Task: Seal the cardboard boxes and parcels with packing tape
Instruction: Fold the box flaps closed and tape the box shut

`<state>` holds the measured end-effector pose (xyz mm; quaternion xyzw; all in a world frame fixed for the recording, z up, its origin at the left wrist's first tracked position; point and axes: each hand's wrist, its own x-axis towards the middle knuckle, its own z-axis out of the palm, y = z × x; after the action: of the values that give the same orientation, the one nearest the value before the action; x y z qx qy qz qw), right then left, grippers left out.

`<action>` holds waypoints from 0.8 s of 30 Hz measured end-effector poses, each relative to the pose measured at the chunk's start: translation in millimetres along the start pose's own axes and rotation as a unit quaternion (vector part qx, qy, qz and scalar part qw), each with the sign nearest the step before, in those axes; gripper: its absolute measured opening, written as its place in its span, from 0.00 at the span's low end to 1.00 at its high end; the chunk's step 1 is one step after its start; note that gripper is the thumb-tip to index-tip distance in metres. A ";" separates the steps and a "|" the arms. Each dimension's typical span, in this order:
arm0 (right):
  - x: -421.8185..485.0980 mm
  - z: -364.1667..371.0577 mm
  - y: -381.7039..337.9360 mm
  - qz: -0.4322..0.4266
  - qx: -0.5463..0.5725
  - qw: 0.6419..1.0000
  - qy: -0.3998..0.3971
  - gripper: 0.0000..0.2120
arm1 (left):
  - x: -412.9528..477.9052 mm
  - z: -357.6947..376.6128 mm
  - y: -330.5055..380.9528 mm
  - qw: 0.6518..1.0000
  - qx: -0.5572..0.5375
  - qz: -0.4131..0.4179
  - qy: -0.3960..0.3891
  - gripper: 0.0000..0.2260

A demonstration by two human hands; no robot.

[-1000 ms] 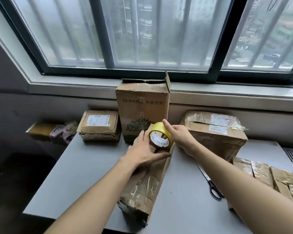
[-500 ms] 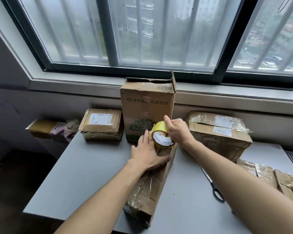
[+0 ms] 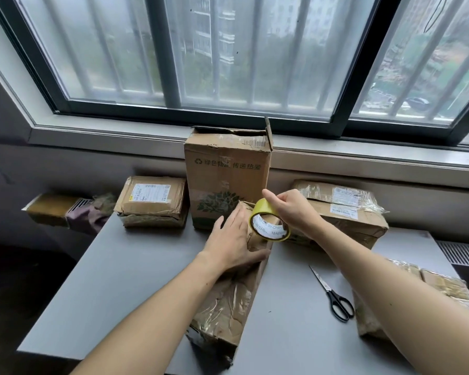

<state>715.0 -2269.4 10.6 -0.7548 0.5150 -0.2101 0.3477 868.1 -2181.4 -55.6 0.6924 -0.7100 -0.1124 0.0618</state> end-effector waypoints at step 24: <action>-2.9 -1.2 3.6 0.000 -0.023 0.999 0.025 0.30 | 6.0 2.9 13.8 0.993 0.095 -0.044 -0.061 0.49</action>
<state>710.8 -2267.8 8.9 -0.7573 0.5281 -0.2171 0.3168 853.8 -2186.9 -55.5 0.7172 -0.6892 -0.0890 -0.0532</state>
